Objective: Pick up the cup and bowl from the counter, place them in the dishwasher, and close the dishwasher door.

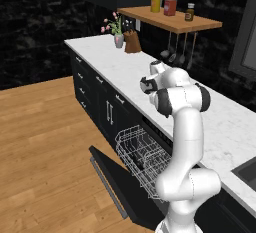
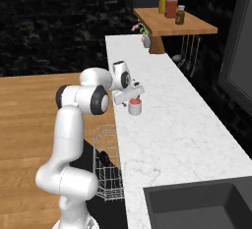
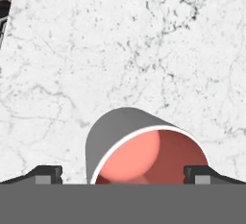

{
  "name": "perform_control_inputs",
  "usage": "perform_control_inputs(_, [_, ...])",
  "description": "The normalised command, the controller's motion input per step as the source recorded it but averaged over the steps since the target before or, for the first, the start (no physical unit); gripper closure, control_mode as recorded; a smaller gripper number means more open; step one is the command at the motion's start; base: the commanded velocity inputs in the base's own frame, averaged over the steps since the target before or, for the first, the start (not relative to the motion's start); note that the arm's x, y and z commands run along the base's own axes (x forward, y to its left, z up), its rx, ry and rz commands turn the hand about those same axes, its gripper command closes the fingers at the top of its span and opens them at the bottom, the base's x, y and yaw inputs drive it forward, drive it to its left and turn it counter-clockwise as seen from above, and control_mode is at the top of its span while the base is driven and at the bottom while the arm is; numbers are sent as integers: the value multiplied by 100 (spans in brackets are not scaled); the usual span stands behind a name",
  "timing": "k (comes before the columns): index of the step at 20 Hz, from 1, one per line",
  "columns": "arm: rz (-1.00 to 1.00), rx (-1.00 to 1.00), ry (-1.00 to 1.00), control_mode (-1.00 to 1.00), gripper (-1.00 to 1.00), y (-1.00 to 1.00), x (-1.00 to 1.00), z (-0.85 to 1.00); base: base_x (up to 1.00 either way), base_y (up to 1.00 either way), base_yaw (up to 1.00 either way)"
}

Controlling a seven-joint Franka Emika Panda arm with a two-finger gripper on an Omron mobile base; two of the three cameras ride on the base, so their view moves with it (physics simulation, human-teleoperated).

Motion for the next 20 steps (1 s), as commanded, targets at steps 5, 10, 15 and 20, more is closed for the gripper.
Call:
perform_control_inputs(5, [3,0,1,-100,-100,1,0,-27,0,0,0])
perform_control_inputs(10, [3,0,2,-100,100,2,0,-27,0,0,0])
perform_control_inputs(15, [2,0,1,-100,100,15,0,-13,0,0,0])
perform_control_inputs(20, [0,0,0,-100,100,11,-16,-1,0,0,0])
